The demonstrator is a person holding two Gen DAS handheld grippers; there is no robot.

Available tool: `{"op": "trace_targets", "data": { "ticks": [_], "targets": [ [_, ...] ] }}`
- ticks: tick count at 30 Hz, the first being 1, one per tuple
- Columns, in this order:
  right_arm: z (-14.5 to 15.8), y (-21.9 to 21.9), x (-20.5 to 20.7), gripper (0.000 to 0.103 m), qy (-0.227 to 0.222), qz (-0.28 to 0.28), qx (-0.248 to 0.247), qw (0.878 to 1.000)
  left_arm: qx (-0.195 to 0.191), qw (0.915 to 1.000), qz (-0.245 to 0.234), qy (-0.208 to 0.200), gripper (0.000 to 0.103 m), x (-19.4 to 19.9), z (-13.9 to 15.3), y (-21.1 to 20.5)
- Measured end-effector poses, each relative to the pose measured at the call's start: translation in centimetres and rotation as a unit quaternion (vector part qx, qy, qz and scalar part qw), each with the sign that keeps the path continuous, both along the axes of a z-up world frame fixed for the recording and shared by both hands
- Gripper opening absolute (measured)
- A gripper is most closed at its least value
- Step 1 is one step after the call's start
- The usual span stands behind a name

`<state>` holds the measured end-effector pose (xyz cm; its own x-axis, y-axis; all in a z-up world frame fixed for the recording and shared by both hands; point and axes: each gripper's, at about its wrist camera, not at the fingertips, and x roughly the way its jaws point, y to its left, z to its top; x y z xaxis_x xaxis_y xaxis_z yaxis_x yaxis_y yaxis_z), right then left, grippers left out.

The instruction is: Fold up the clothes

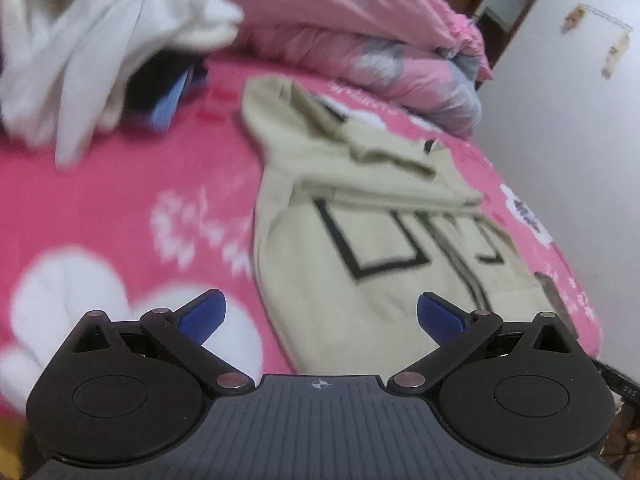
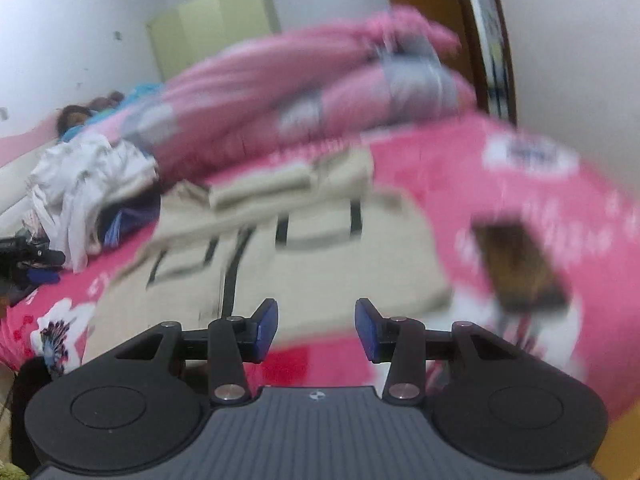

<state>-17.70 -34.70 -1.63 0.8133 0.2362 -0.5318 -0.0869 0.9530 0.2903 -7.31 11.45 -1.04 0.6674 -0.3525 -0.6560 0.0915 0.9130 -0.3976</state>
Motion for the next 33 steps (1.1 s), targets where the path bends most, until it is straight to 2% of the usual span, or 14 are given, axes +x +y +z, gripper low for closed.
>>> {"op": "trace_targets", "data": {
  "ticks": [3,9,13,17,19,23,25,30,33],
  "targets": [
    [-2.2,-0.1,-0.2,0.046,0.016,-0.012,0.063,0.998,0.038,0.9992,0.011,-0.010,0.103,-1.4,-1.4,-1.6],
    [-4.6,-1.0,0.9,0.049,0.024,-0.036,0.142,0.989,0.091,0.9957,0.017,-0.006,0.103,-3.1,-3.2,-4.2],
    [-5.8,-1.0,2.1,0.060,0.030,-0.044,0.153,0.987,0.135,0.9907,0.022,-0.002,0.103,-3.3,-4.4,-5.7],
    [-6.8,-0.6,2.6,0.067,0.029,-0.043,0.150,0.987,0.161,0.9864,0.032,-0.009,0.103,-3.4,-4.8,-6.4],
    [-7.0,-0.5,2.6,0.077,0.024,-0.040,0.153,0.987,0.172,0.9844,0.035,-0.010,0.103,-3.5,-5.0,-6.8],
    [-6.8,0.3,2.7,0.087,0.018,-0.030,0.147,0.988,0.176,0.9834,0.043,-0.011,0.103,-3.6,-5.0,-7.0],
    [-6.7,0.6,2.7,0.096,0.018,-0.026,0.149,0.988,0.176,0.9835,0.042,-0.011,0.103,-3.6,-5.0,-7.0],
    [-6.8,0.4,3.0,0.103,0.019,-0.032,0.178,0.983,0.174,0.9842,0.029,-0.014,0.103,-3.9,-5.0,-6.7],
    [-6.9,-0.1,3.1,0.103,0.023,-0.041,0.204,0.978,0.165,0.9859,0.023,-0.018,0.103,-4.2,-4.9,-6.4]
  ]
}}
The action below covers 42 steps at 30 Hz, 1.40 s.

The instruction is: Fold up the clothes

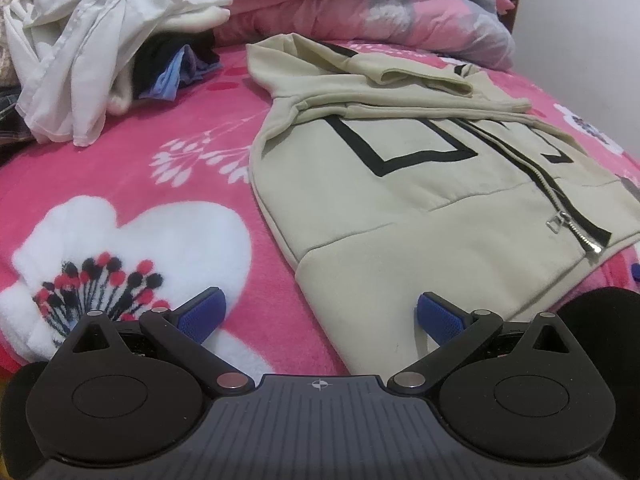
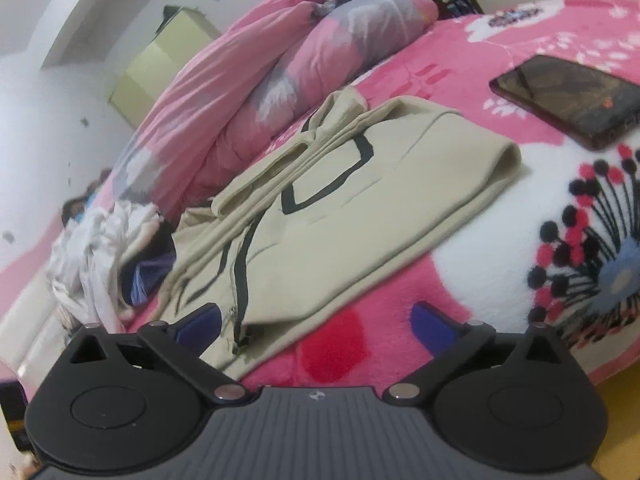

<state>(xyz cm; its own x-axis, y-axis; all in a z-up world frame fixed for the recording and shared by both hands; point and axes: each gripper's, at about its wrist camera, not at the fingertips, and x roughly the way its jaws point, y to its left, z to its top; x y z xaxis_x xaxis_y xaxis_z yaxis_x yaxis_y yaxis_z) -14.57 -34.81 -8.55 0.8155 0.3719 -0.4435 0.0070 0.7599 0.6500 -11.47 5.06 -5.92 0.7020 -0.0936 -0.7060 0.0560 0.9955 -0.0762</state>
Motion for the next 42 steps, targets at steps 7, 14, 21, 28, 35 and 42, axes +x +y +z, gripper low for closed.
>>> {"op": "trace_targets", "data": {
  "ticks": [7,14,21,28,35,42],
  "targets": [
    [-0.2,0.0,0.1,0.103,0.004,-0.017,0.019,1.000,-0.038,0.9991,-0.015,-0.009,0.103,-1.8,0.3,1.1],
    [-0.4,0.1,0.0,0.103,-0.001,-0.026,0.023,0.999,-0.087,0.9938,-0.067,-0.019,0.103,-3.1,0.1,0.7],
    [-0.9,-1.0,0.0,0.103,-0.003,-0.030,0.069,0.997,-0.153,0.9861,-0.055,-0.033,0.098,-2.2,-0.5,1.5],
    [-0.7,-0.9,0.2,0.103,0.005,-0.033,0.065,0.997,-0.186,0.9817,-0.025,-0.031,0.077,0.0,-0.5,2.8],
    [-0.7,-0.9,0.1,0.103,0.005,-0.033,0.066,0.997,-0.249,0.9678,0.030,-0.017,0.058,1.6,-0.9,5.2],
    [-0.9,-1.0,0.2,0.103,0.004,-0.031,0.068,0.997,-0.330,0.9435,0.021,0.019,0.055,0.4,-1.6,6.2]
  ]
}}
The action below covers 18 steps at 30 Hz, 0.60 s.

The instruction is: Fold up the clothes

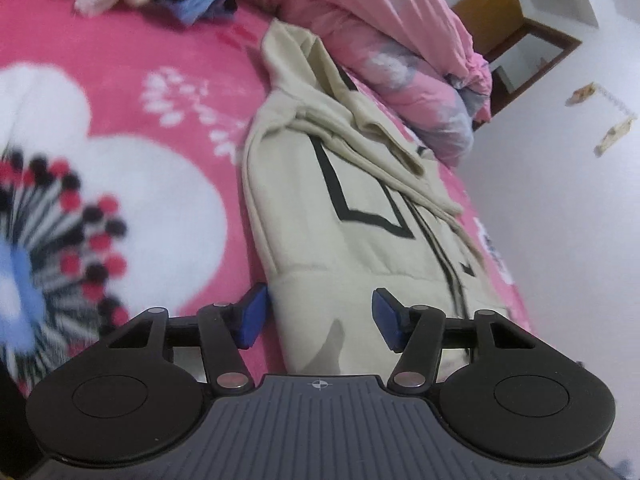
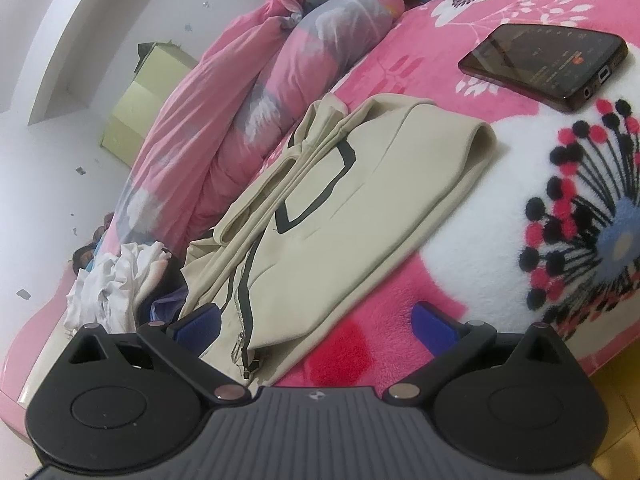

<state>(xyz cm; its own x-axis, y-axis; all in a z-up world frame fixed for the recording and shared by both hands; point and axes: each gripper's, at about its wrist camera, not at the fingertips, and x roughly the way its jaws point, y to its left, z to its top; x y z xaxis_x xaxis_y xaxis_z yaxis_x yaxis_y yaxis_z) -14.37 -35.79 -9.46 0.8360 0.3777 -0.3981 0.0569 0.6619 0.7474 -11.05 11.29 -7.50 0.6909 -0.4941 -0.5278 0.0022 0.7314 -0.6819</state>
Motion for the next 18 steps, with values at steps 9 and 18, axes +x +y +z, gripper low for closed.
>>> {"op": "trace_targets", "data": {
  "ticks": [9,18],
  "targets": [
    [-0.1,-0.1,-0.1,0.103,-0.006,0.006,-0.001,1.000,-0.066,0.9966,-0.030,0.040,0.054,-1.7,-1.9,-0.6],
    [1.3,-3.0,-0.6,0.092,-0.003,-0.045,0.017,0.999,-0.057,0.9969,-0.051,0.018,0.054,-0.9,-1.5,-1.2]
  ]
}}
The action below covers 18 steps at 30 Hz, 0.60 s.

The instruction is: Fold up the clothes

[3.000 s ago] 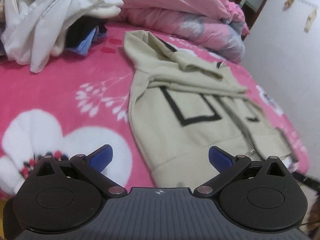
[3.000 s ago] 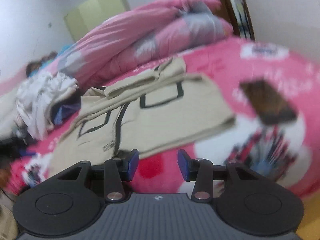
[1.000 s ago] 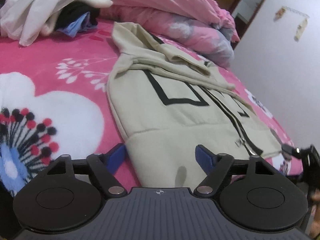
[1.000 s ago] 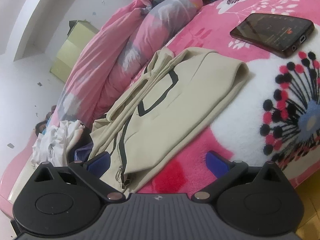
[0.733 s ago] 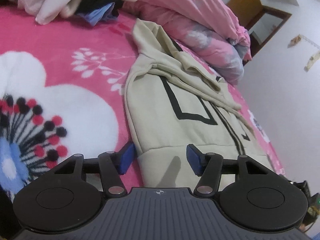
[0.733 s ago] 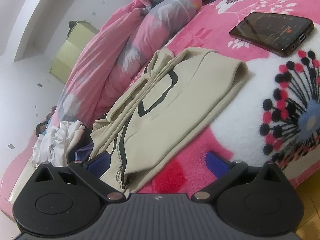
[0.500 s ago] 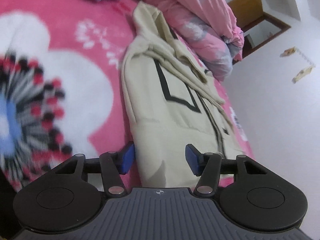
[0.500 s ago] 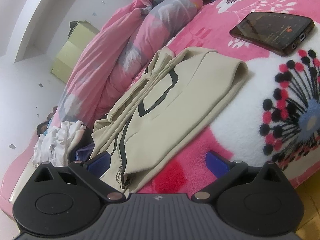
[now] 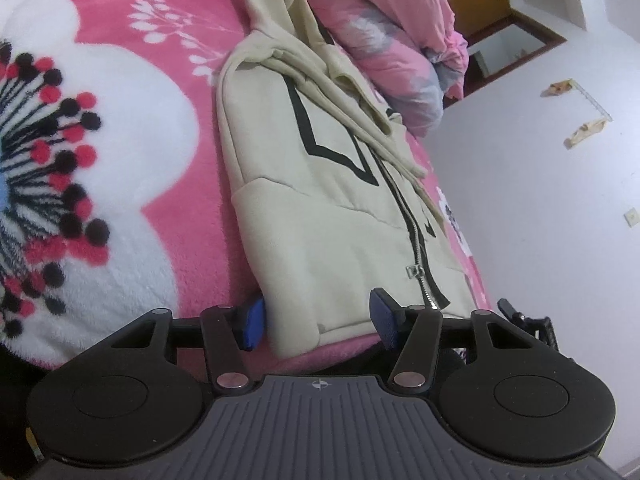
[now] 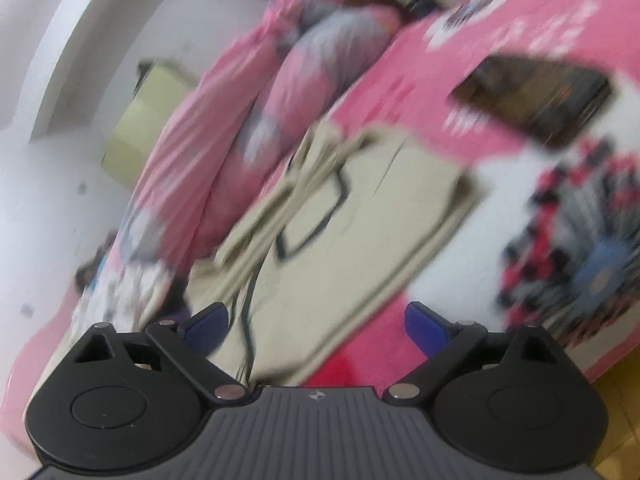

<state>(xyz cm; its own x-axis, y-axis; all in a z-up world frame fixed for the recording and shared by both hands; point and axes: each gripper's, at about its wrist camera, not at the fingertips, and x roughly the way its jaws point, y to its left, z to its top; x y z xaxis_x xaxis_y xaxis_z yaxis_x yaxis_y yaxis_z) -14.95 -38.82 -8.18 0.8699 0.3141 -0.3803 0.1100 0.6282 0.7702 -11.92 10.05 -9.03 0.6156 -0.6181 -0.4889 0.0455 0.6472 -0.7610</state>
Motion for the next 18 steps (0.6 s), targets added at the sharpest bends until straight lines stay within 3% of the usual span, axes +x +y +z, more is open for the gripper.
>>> {"op": "trace_targets", "data": {
  "ticks": [9,13,18],
  "targets": [
    [0.0,-3.0,1.2,0.061,0.044,-0.082,0.011,0.996,0.022,0.9997,-0.007,-0.002,0.053,0.2,0.4,-0.7],
    [1.0,-2.7,1.2,0.059,0.051,-0.120,-0.035,0.991,0.042,0.9988,-0.012,-0.019,0.047,0.0,0.8,-1.1],
    [1.3,-2.3,1.9,0.057,0.071,-0.135,-0.069,0.986,0.024,0.9997,-0.009,-0.004,0.047,0.5,0.4,-0.7]
  ]
}}
